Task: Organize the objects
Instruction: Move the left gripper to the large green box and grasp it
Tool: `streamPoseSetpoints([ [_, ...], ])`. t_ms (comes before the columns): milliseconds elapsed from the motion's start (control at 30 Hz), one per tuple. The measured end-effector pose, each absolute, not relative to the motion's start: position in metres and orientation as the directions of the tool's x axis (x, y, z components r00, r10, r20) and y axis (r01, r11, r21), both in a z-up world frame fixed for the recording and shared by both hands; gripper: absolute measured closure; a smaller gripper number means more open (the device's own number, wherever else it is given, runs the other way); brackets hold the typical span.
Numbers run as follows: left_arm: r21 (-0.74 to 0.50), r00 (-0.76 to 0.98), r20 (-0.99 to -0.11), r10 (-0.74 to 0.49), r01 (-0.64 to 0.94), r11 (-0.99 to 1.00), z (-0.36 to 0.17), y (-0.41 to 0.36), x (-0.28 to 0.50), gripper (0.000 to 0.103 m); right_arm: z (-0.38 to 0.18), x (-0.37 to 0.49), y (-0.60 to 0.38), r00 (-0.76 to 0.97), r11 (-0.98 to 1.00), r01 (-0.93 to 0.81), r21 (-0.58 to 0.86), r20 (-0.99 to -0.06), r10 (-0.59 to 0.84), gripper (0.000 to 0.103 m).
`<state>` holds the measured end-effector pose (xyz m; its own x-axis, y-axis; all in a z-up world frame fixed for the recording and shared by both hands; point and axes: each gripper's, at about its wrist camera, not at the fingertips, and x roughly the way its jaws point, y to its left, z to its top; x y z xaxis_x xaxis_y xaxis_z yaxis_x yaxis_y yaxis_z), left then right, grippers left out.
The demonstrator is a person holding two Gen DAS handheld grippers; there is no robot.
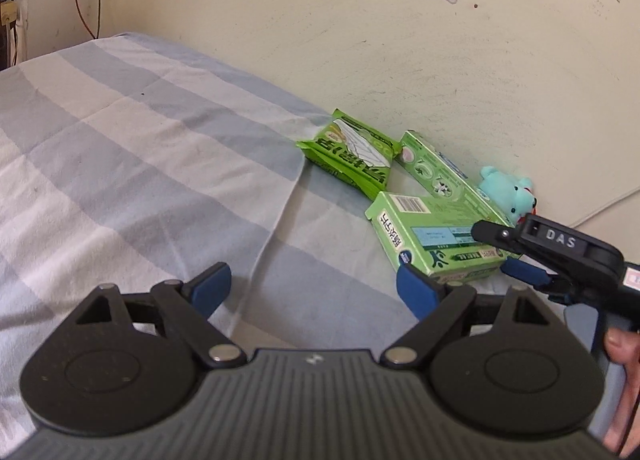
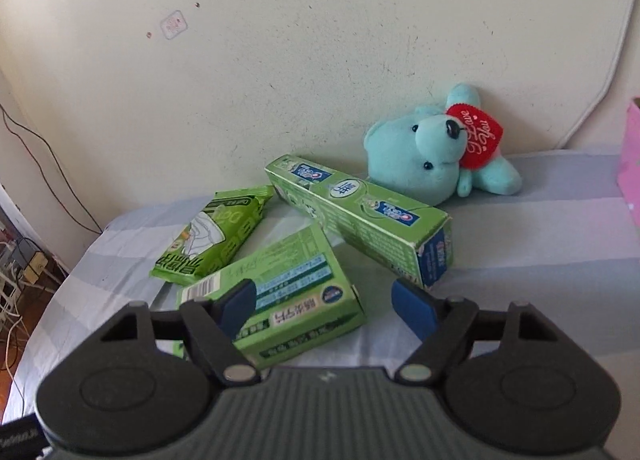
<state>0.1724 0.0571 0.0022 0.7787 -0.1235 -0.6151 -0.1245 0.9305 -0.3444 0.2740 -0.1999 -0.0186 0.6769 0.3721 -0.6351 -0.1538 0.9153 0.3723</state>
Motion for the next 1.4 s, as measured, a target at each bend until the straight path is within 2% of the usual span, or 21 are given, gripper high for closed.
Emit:
streamPoseSetpoints([
  [67, -0.334, 0.778, -0.617, -0.12, -0.121, 0.935, 0.003, 0.056, 0.173, 0.012, -0.025, 0.284, -0.196, 0.668, 0.917, -0.162, 0.365, -0.643, 0.375, 0.031],
  [100, -0.332, 0.778, -0.617, -0.12, -0.119, 0.936, 0.003, 0.055, 0.173, 0.012, -0.027, 0.285, -0.196, 0.666, 0.909, -0.174, 0.378, -0.635, 0.392, 0.037],
  [133, -0.332, 0.779, -0.616, -0.121, -0.117, 0.936, 0.003, 0.055, 0.174, 0.012, -0.027, 0.285, -0.196, 0.659, 0.896, -0.192, 0.401, -0.624, 0.42, 0.049],
  [267, -0.357, 0.788, -0.596, -0.154, -0.088, 0.93, 0.003, 0.055, 0.173, 0.012, -0.022, 0.271, -0.195, 0.656, 0.891, -0.229, 0.391, -0.614, 0.438, 0.063],
  [367, -0.359, 0.798, -0.58, -0.165, -0.069, 0.931, 0.004, 0.052, 0.171, 0.012, -0.019, 0.254, -0.199, 0.642, 0.877, -0.249, 0.411, -0.608, 0.467, 0.079],
  [500, -0.376, 0.816, -0.55, -0.178, -0.051, 0.925, 0.006, 0.052, 0.169, 0.012, -0.013, 0.23, -0.2, 0.634, 0.872, -0.276, 0.404, -0.605, 0.481, 0.084],
  [567, -0.381, 0.826, -0.538, -0.167, -0.061, 0.922, 0.008, 0.052, 0.171, 0.012, -0.009, 0.219, -0.197, 0.637, 0.877, -0.297, 0.377, -0.606, 0.476, 0.084],
  [633, -0.384, 0.835, -0.53, -0.15, -0.078, 0.92, 0.01, 0.053, 0.176, 0.011, -0.007, 0.214, -0.196, 0.65, 0.888, -0.304, 0.345, -0.607, 0.458, 0.079],
  [700, -0.393, 0.83, -0.536, -0.152, -0.086, 0.915, 0.012, 0.053, 0.186, 0.011, -0.006, 0.213, -0.195, 0.662, 0.896, -0.301, 0.326, -0.605, 0.442, 0.066],
  [733, -0.401, 0.825, -0.54, -0.166, -0.08, 0.912, 0.013, 0.053, 0.193, 0.011, -0.007, 0.213, -0.196, 0.661, 0.892, -0.312, 0.327, -0.6, 0.451, 0.053],
  [767, -0.407, 0.819, -0.545, -0.18, -0.071, 0.911, 0.013, 0.052, 0.199, 0.011, -0.007, 0.212, -0.194, 0.664, 0.892, -0.322, 0.319, -0.595, 0.452, 0.044],
  [900, -0.426, 0.786, -0.574, -0.228, -0.048, 0.904, 0.0, 0.049, 0.219, 0.013, -0.012, 0.208, -0.178, 0.676, 0.906, -0.381, 0.183, -0.614, 0.408, 0.029],
  [1000, -0.334, 0.791, -0.573, -0.213, 0.012, 0.943, -0.004, 0.031, 0.219, 0.015, -0.019, 0.211, -0.166, 0.68, 0.905, -0.407, 0.124, -0.62, 0.391, 0.028],
  [1067, -0.283, 0.79, -0.571, -0.225, 0.068, 0.957, -0.005, 0.019, 0.217, 0.023, -0.024, 0.217, -0.16, 0.668, 0.903, -0.411, 0.124, -0.633, 0.391, 0.031],
  [1100, -0.304, 0.78, -0.564, -0.272, 0.11, 0.946, -0.005, 0.017, 0.216, 0.033, -0.025, 0.219, -0.157, 0.663, 0.902, -0.413, 0.122, -0.638, 0.39, 0.032],
  [1133, -0.326, 0.767, -0.562, -0.309, 0.138, 0.935, -0.005, 0.017, 0.215, 0.034, -0.024, 0.218, -0.154, 0.663, 0.898, -0.422, 0.12, -0.635, 0.396, 0.034],
  [1267, -0.319, 0.758, -0.563, -0.33, 0.169, 0.933, -0.004, 0.016, 0.205, 0.035, -0.025, 0.202, -0.141, 0.696, 0.904, -0.427, 0.002, -0.637, 0.33, 0.036],
  [1400, -0.322, 0.725, -0.572, -0.384, 0.232, 0.918, -0.002, 0.007, 0.192, 0.036, -0.023, 0.183, -0.151, 0.702, 0.915, -0.404, -0.007, -0.643, 0.305, 0.036],
])
